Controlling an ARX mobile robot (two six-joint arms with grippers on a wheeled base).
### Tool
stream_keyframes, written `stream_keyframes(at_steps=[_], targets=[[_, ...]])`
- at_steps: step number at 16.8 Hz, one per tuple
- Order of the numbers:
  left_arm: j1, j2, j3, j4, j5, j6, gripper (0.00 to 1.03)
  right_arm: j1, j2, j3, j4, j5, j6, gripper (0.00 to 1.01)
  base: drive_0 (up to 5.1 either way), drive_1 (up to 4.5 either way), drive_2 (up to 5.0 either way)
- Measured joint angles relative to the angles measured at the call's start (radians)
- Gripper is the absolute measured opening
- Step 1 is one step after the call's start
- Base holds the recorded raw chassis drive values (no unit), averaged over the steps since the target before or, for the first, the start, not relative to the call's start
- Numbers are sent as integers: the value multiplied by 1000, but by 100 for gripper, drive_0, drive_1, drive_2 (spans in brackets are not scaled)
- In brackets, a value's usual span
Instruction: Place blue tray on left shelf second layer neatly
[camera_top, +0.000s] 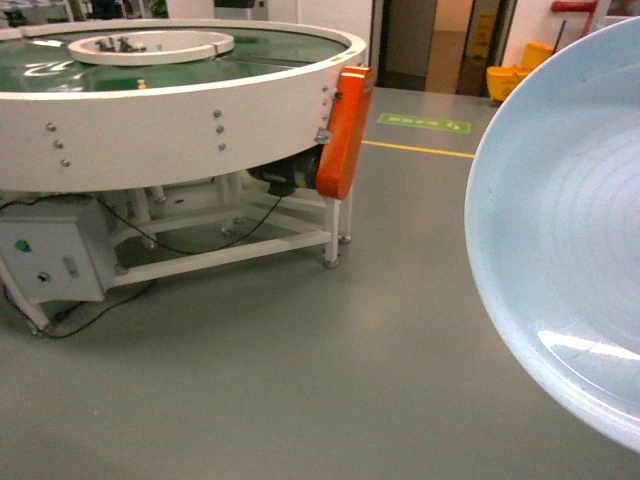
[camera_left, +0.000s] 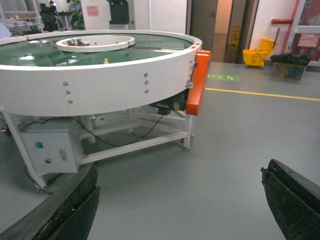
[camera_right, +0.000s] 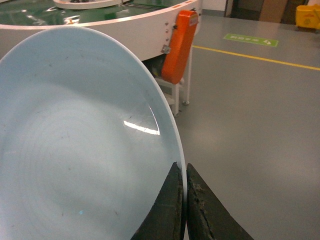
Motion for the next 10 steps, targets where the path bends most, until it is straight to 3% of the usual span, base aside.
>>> stream_keyframes(at_steps=[10], targets=[[0,0,0,-1,0,0,98,0,-1,0,2,0,0,2,307,-169,-555]])
